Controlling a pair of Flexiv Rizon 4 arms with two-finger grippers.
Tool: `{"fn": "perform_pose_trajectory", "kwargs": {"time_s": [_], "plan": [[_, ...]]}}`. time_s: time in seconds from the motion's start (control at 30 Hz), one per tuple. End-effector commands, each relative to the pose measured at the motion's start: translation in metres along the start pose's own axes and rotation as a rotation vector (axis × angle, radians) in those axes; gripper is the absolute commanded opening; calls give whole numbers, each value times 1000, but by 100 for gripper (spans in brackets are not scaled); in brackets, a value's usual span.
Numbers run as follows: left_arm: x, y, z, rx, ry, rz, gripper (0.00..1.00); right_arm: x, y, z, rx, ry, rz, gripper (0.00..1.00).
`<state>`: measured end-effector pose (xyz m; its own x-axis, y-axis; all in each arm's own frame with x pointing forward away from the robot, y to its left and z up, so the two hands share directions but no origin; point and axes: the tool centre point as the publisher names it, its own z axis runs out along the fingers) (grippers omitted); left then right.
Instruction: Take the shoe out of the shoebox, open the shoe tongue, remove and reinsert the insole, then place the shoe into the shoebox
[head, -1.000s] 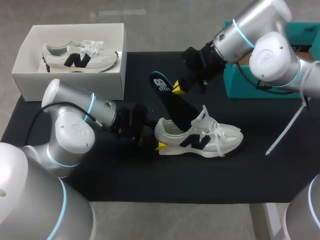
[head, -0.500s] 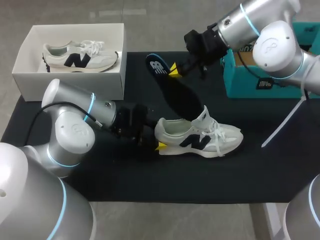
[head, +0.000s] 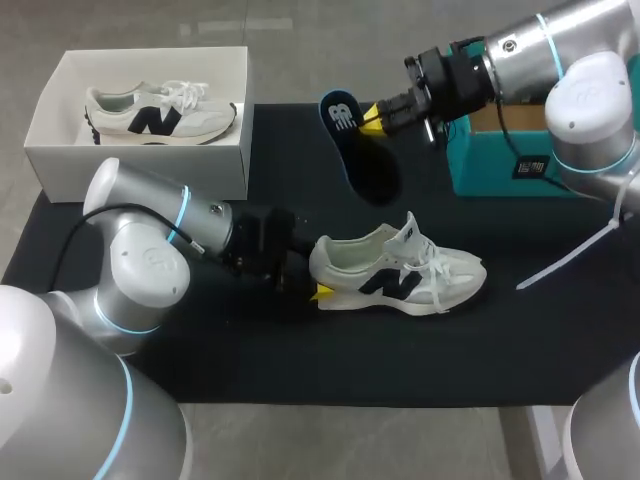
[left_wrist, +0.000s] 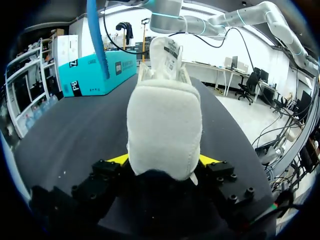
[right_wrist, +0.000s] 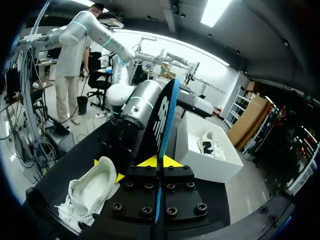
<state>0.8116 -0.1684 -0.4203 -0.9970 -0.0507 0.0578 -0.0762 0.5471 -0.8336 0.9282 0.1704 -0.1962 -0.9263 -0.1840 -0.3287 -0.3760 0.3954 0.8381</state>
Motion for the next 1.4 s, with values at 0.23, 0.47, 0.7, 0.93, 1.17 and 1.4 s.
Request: {"fn": "perform_pose_trajectory", "kwargs": {"time_s": [0.23, 0.47, 0.7, 0.93, 1.17, 1.4], "plan": [[1, 0, 0, -2, -2, 0, 0, 0, 1, 2, 4, -2, 0, 0], [1, 0, 0, -2, -2, 0, 0, 0, 1, 2, 4, -2, 0, 0], [1, 0, 0, -2, -2, 0, 0, 0, 1, 2, 4, -2, 0, 0], [1, 0, 0, -2, -2, 0, 0, -20, 33, -4, -57, -180, 53, 0], [1, 0, 0, -2, -2, 0, 0, -15, 77, -24, -183, -304, 249, 0], [1, 0, 0, -2, -2, 0, 0, 13, 118, -30, -282, -277, 414, 0]]}}
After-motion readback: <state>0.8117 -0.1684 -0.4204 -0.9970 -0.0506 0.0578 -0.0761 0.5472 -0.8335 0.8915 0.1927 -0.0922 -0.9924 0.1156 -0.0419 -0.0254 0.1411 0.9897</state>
